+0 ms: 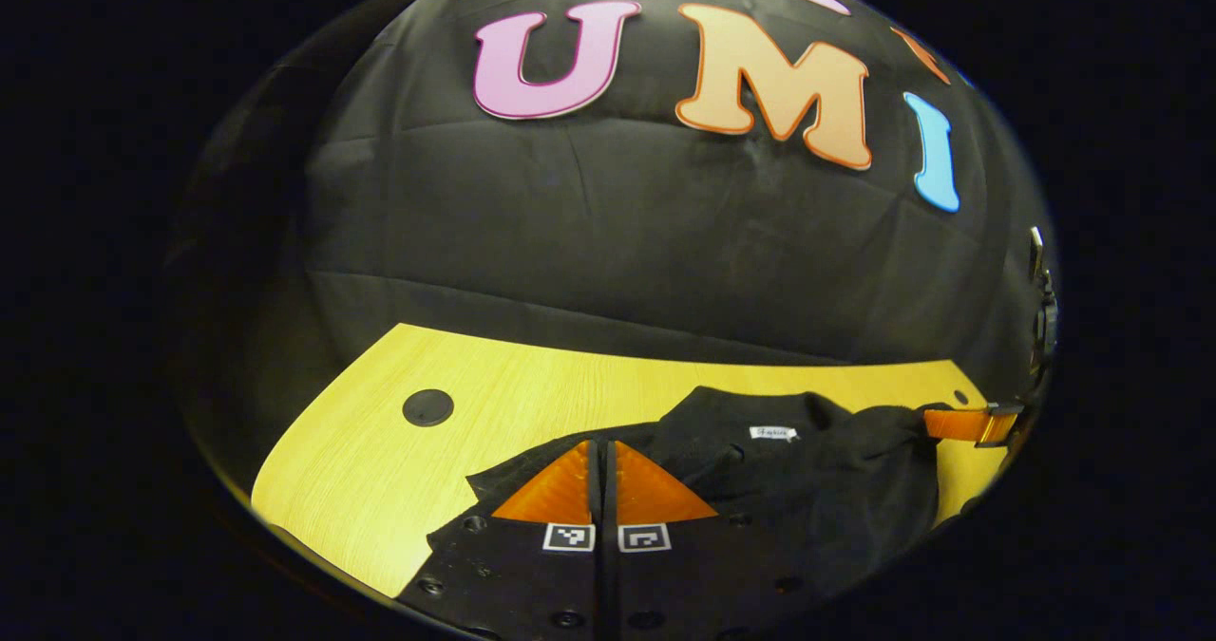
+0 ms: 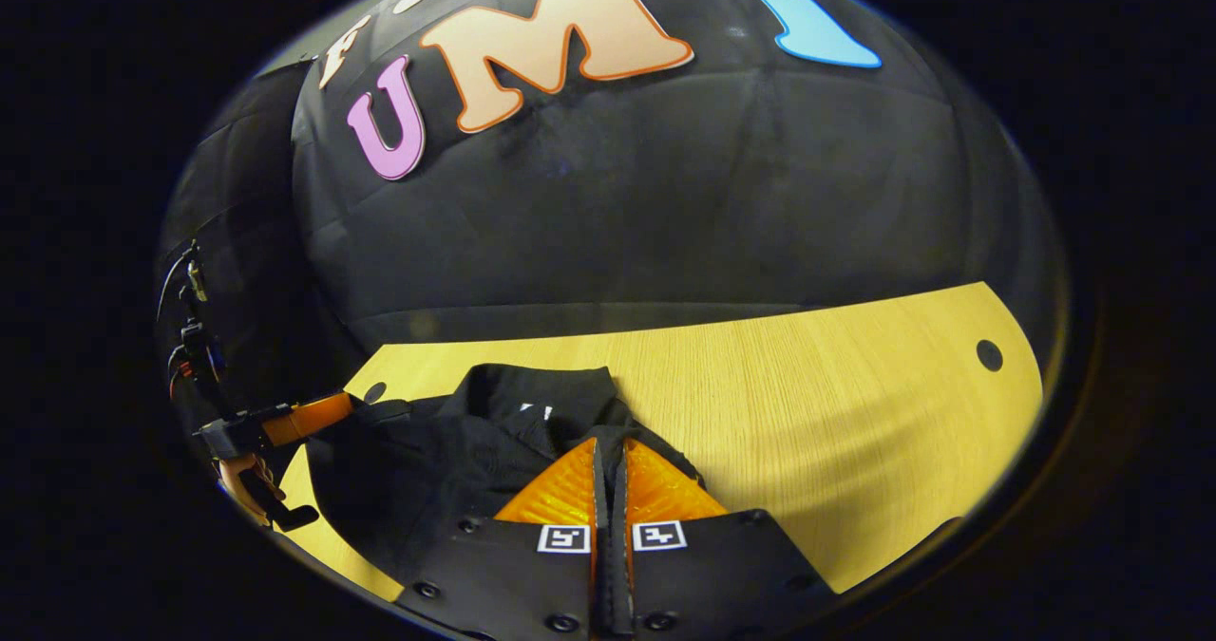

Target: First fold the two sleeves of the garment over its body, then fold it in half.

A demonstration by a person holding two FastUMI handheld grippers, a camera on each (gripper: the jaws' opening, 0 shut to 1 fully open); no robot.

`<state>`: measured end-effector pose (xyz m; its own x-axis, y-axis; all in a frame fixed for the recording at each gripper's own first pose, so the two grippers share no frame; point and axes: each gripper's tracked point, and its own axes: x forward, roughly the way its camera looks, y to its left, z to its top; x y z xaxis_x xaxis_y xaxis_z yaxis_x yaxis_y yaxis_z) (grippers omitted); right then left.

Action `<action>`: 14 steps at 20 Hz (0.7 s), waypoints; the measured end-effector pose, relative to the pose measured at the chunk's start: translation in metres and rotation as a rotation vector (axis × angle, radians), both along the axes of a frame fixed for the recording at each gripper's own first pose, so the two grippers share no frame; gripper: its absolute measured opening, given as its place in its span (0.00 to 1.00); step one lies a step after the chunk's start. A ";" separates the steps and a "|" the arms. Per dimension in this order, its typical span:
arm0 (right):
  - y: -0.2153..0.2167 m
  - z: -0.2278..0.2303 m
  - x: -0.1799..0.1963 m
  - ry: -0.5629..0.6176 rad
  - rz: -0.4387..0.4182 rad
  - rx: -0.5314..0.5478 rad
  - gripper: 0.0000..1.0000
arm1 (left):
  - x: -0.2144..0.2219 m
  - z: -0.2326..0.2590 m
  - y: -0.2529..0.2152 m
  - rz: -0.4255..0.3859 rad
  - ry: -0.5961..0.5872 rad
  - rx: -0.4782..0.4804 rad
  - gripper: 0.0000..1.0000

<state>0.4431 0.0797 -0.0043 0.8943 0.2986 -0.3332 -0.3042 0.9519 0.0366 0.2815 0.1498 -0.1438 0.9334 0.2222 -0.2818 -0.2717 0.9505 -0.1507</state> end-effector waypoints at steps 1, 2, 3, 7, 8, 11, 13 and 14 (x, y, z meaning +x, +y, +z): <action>-0.001 -0.006 0.004 0.012 -0.005 0.000 0.02 | 0.002 -0.005 0.001 0.002 0.010 0.001 0.00; 0.000 -0.012 0.007 0.024 -0.008 -0.001 0.02 | 0.003 -0.007 0.001 0.009 0.016 0.006 0.00; -0.001 -0.016 0.010 0.037 -0.016 0.002 0.02 | 0.005 -0.010 0.002 0.015 0.021 0.011 0.00; -0.003 -0.023 0.011 0.089 -0.038 0.062 0.08 | 0.009 -0.021 -0.004 0.000 0.052 0.017 0.01; -0.003 -0.020 0.012 0.080 -0.041 0.060 0.05 | 0.009 -0.019 -0.005 -0.006 0.055 0.013 0.05; 0.000 -0.019 0.006 0.069 -0.022 0.027 0.25 | 0.004 -0.011 -0.010 -0.003 0.043 0.000 0.43; 0.003 -0.018 -0.004 0.060 -0.008 -0.011 0.25 | -0.002 -0.004 -0.011 0.006 0.043 -0.008 0.71; 0.004 -0.014 -0.011 0.043 0.003 -0.018 0.33 | -0.007 0.000 -0.011 0.014 0.049 0.000 0.80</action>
<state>0.4319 0.0838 -0.0182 0.8781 0.2950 -0.3767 -0.3059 0.9515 0.0322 0.2742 0.1391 -0.1442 0.9152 0.2352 -0.3273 -0.2922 0.9465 -0.1371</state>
